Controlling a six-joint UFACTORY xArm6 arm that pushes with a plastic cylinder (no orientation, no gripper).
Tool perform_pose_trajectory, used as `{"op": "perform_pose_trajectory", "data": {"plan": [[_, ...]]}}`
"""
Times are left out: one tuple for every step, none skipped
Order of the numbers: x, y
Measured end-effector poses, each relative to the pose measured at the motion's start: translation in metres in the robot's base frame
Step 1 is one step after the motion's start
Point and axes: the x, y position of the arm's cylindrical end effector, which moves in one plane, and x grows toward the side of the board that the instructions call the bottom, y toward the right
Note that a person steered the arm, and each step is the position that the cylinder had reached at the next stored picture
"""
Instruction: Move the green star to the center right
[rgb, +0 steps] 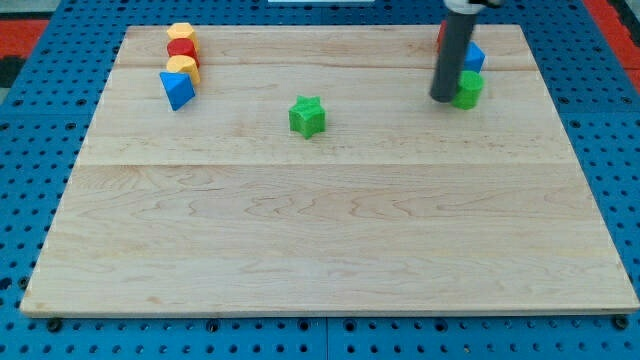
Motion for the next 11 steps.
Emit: {"op": "perform_pose_trajectory", "data": {"plan": [[0.056, -0.025], [0.124, -0.082], [0.103, -0.225], [0.054, -0.260], [0.027, -0.245], [0.045, -0.135], [0.070, -0.078], [0.067, -0.056], [0.047, -0.076], [0.036, -0.041], [0.038, -0.028]]}}
